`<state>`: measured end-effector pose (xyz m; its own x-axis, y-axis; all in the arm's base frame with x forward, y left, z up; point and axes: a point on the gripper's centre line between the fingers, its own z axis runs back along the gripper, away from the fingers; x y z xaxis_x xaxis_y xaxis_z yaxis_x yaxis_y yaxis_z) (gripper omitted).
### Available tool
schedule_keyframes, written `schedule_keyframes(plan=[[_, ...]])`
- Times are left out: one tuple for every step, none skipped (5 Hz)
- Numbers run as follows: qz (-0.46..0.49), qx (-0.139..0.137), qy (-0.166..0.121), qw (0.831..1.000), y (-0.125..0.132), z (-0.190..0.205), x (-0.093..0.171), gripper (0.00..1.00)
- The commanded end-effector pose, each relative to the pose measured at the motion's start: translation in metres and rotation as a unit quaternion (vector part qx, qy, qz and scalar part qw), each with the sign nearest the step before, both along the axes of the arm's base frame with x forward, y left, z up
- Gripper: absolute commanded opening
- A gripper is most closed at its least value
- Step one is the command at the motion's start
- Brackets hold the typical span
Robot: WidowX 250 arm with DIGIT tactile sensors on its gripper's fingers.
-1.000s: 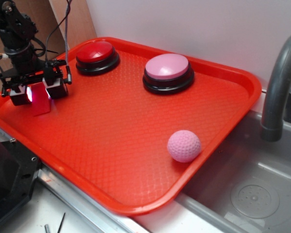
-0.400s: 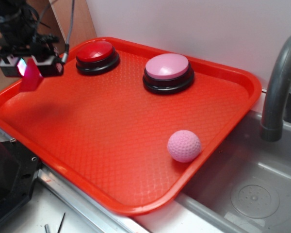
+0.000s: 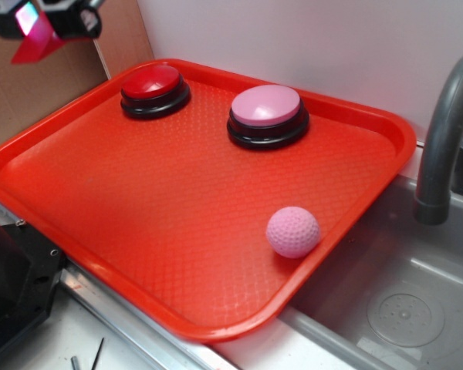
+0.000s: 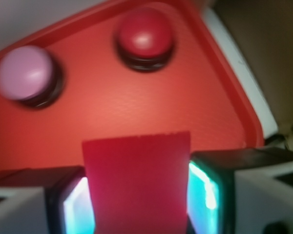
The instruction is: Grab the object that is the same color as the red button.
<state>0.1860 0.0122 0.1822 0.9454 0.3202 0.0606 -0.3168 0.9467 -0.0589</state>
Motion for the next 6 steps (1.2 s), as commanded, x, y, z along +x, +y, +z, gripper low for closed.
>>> schedule_keyframes(plan=[[-0.133,0.019,-0.035,0.990,-0.042,0.040,-0.016,0.00],[-0.123,0.055,-0.050,0.990,-0.036,0.043,-0.019,0.00],[-0.105,0.066,-0.051,0.991,-0.021,0.039,-0.016,0.00],[-0.098,0.065,-0.047,0.992,-0.017,0.036,-0.015,0.00],[-0.099,0.065,-0.044,0.992,-0.020,0.035,-0.015,0.00],[-0.096,0.055,-0.034,0.993,-0.017,0.032,-0.014,0.00]])
